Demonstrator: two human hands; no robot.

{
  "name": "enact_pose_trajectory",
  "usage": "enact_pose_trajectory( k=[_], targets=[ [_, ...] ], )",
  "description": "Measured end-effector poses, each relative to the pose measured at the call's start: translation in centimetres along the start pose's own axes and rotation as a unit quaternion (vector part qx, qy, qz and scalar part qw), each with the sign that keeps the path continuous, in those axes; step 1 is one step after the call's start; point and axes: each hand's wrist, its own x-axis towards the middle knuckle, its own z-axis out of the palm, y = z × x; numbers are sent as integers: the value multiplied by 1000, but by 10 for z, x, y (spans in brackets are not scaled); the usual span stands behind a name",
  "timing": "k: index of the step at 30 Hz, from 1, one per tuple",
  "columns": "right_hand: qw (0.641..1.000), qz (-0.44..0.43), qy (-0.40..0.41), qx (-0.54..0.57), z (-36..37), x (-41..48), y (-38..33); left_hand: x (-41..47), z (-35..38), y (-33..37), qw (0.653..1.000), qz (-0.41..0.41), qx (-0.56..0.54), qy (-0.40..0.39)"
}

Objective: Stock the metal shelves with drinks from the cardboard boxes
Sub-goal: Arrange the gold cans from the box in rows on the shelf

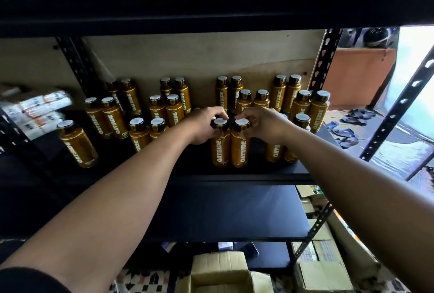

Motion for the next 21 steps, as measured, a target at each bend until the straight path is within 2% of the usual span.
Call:
enact_pose_trajectory(
  k=[21],
  targets=[
    [1000,17,15,-8,2,4,3,10,2,-4,1000,9,2,1]
  ],
)
